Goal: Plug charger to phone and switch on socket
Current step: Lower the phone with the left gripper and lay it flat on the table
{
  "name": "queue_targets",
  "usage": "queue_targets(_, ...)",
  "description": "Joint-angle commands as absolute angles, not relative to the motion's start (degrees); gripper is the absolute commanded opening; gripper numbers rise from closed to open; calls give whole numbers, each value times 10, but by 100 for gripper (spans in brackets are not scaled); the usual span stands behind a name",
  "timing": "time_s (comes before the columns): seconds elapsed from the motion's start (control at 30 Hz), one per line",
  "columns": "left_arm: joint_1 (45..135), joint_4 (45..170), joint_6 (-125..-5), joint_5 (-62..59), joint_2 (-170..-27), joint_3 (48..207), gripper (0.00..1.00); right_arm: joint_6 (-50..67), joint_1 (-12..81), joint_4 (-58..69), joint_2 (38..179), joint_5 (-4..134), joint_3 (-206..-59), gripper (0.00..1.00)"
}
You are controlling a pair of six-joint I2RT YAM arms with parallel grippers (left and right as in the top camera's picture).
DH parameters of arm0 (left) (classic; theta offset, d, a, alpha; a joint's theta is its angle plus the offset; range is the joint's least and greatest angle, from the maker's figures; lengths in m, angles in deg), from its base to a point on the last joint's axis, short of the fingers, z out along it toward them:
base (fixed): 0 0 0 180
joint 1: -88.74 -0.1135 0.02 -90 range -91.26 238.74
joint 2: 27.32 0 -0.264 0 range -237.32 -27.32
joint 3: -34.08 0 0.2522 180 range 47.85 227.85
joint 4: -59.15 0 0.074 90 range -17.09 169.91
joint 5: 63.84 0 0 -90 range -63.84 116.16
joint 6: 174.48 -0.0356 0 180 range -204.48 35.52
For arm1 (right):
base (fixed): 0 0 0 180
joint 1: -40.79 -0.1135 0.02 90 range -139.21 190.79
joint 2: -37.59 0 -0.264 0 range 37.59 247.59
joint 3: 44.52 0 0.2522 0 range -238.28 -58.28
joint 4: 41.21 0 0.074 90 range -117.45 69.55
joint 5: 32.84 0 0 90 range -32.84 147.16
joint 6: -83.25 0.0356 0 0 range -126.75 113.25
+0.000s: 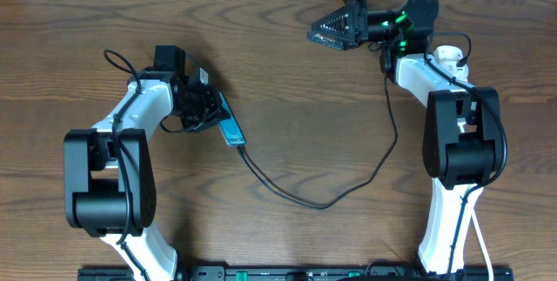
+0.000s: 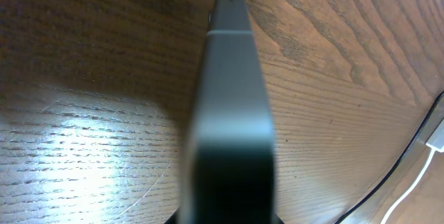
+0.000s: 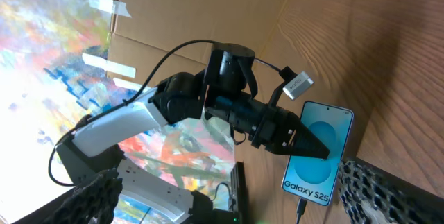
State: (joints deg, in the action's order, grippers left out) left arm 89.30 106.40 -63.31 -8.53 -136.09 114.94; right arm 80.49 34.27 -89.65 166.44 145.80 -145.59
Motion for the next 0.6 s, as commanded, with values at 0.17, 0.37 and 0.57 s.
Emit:
queue_targets(0.17, 895, 1065, -628, -92, -1399, 1154, 7, 789, 334, -899, 1662, 1467, -1464, 99)
queue_targets(0.37, 895, 1060, -628, -92, -1399, 1154, 7, 789, 334, -899, 1662, 1467, -1464, 99)
queue_targets(0.57, 895, 1061, -628, -91, -1399, 1154, 7, 789, 334, -899, 1662, 1467, -1464, 99)
